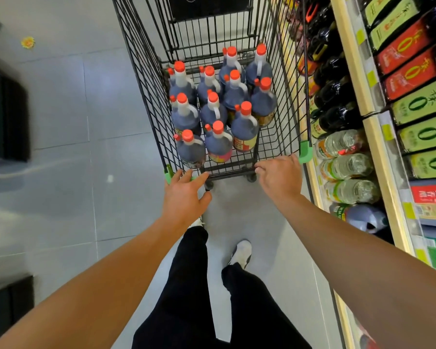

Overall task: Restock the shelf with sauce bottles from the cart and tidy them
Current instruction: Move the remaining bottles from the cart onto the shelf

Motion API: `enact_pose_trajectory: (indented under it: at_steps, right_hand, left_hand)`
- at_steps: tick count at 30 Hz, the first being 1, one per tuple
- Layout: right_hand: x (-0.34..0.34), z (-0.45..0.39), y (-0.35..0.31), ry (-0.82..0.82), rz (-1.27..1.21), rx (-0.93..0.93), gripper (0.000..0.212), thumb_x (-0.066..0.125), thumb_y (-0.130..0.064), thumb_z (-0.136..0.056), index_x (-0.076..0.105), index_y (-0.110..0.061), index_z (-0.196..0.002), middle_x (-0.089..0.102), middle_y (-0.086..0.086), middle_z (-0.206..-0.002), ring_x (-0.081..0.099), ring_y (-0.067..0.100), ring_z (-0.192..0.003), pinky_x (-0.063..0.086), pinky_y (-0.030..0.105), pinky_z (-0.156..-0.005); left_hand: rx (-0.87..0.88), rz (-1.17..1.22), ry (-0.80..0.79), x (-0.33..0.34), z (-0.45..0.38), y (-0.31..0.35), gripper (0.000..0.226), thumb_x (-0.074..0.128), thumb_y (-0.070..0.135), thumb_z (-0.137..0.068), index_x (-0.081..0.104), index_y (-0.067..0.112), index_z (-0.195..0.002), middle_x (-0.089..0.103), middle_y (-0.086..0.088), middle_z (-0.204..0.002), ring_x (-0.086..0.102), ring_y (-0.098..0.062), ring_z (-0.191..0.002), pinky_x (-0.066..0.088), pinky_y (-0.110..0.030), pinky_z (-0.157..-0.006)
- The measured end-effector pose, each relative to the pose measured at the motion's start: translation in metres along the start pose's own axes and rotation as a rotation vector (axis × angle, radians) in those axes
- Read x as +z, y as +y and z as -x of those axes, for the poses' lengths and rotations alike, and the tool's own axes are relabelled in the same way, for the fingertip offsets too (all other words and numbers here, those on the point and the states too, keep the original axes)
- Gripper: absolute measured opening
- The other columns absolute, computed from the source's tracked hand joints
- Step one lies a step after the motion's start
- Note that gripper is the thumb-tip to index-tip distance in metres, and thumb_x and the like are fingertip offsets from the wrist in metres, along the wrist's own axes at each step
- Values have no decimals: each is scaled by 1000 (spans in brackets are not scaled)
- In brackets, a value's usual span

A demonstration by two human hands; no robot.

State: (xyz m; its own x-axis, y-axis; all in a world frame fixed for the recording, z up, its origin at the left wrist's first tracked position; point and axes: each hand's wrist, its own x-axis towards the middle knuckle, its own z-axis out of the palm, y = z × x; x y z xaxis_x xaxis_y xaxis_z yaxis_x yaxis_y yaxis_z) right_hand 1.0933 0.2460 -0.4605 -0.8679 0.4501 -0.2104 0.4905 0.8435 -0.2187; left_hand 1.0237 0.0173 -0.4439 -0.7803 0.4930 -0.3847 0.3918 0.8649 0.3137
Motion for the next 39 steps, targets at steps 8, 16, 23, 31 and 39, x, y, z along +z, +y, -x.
enact_pose_trajectory:
  at_steps: [8,16,23,31,39]
  right_hand:
    - [4,64,37,-53,28,-6,18,59,-32,-89,73,-29,-100,73,0,-88,58,23,-95,27,44,-110]
    - [3,110,49,-113,64,58,23,56,-34,-90,72,-31,-106,73,0,-95,59,23,-100,24,43,-115]
    - [4,132,53,-166,84,62,23,58,-36,-89,72,-34,-108,73,1,-94,59,23,-99,29,40,-109]
    - [0,129,48,-227,73,69,23,58,-32,-86,74,-33,-103,73,4,-85,61,26,-87,38,37,-100]
    - [-25,99,19,-327,31,147,23,62,-33,-85,72,-28,-105,71,3,-101,60,28,-100,49,33,-80]
  left_hand:
    - [-28,31,-82,31,60,26,50,56,39,-88,49,34,-137,47,-12,-144,34,-36,-138,33,-50,-112]
    - [11,82,-114,42,99,41,46,59,30,-85,57,29,-131,63,-4,-125,51,-32,-123,48,-45,-98]
    - [-30,162,-133,29,107,42,40,58,26,-89,59,31,-129,61,4,-129,56,-20,-117,50,-34,-90]
    - [-17,146,-177,5,96,28,44,58,29,-90,55,30,-133,59,1,-134,56,-24,-120,48,-37,-97]
    - [83,11,-123,-46,57,17,36,54,29,-89,58,32,-124,68,-6,-103,62,-31,-93,52,-35,-73]
